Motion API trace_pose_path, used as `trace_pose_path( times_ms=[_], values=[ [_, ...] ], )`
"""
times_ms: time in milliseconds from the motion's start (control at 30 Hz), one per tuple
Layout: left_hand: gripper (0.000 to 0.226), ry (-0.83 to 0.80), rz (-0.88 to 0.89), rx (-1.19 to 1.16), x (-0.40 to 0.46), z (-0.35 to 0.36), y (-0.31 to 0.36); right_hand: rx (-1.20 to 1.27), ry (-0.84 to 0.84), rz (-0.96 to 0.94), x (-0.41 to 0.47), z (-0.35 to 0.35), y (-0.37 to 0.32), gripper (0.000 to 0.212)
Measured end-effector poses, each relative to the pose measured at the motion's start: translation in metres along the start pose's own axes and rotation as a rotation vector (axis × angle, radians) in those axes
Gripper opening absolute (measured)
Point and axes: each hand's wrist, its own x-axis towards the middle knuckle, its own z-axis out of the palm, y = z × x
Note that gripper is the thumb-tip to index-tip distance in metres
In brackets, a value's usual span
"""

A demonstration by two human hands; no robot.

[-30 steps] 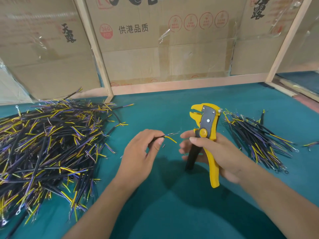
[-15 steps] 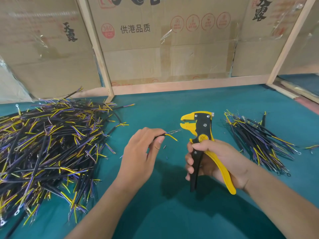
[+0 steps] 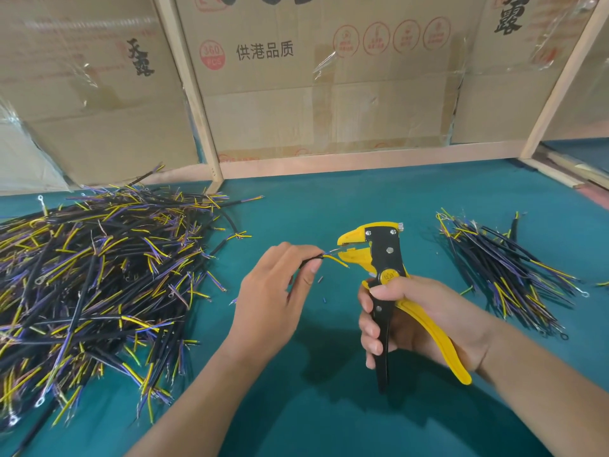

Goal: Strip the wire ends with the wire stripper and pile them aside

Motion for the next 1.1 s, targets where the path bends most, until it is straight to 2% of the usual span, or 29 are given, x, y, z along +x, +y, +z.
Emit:
trace_pose_path(
  times_ms=[167, 400, 533, 833, 967, 1100],
  values=[
    [0.019, -0.022, 0.0, 0.011, 0.0, -0.001, 0.002, 0.007, 0.061, -0.027, 0.003, -0.002, 0.001, 0.024],
    [0.018, -0.166, 0.023, -0.017, -0.002, 0.001, 0.011, -0.052, 0.26, -0.248, 0.01, 0.0, 0.004, 0.015],
    [0.019, -0.225, 0.024, -0.047, -0.003, 0.004, 0.014, -0.116, 0.316, -0.31, 0.012, -0.001, 0.006, 0.01],
    [0.015, -0.279, -0.033, -0.099, -0.005, 0.004, 0.022, -0.205, 0.384, -0.361, 0.013, 0.002, 0.009, 0.005],
    [0.01, -0.259, -0.056, -0.208, -0.006, 0.007, 0.033, -0.242, 0.362, -0.384, 0.011, 0.006, 0.01, 0.007],
    [0.017, -0.205, -0.11, -0.334, -0.004, 0.005, 0.035, -0.236, 0.359, -0.39, 0.011, 0.008, 0.01, 0.007]
  ],
)
